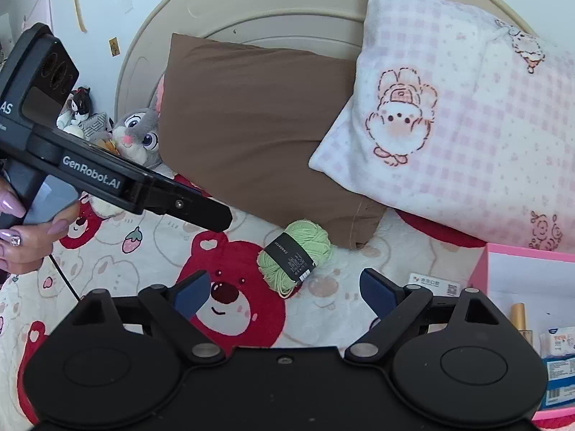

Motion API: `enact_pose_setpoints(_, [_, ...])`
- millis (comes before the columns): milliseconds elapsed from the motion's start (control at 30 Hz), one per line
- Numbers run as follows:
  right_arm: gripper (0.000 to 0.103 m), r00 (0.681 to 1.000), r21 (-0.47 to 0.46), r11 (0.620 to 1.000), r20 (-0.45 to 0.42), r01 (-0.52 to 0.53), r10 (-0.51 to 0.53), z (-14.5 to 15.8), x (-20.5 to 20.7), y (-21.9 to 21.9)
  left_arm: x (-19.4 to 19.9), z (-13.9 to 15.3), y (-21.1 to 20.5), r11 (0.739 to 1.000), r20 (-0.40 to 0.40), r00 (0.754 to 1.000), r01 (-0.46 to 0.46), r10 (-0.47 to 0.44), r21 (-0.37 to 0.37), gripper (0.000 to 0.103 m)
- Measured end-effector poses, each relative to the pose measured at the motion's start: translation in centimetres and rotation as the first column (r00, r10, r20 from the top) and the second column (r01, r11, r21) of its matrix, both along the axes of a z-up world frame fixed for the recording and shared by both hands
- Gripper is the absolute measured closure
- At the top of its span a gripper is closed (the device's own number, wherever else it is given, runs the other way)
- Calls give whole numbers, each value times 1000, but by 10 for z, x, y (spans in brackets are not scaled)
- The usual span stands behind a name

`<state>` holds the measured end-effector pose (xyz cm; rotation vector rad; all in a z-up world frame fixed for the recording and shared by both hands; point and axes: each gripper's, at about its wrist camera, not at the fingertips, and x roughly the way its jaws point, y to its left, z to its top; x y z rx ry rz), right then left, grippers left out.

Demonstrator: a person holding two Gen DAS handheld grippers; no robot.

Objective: Organize objects
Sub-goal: 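Move the left gripper to the green yarn ball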

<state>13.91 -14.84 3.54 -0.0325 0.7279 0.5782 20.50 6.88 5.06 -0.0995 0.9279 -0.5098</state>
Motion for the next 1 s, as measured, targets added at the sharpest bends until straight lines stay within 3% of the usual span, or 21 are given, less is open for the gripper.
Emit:
enact_pose_setpoints(167, [10,1000,-5,1000,0,-28,28,-19,19,21,21,-23,23,998,-4,998,-57,57,-7,33])
enact_pose_setpoints(367, [6,1000,55,998,-15,-7,8,-56,42,41,47,-58,43,993,-22,995,-103,102,-51,26])
enact_pose_setpoints(700, [6,997,121,992,-68,33,-24,-120,83,66,81,-111,46,993,-49,996,-84,80,-81,17])
enact_pose_setpoints(1000, [6,986,170,980,-150,101,-76,-170,107,80,107,-157,44,990,-98,988,-123,116,-73,16])
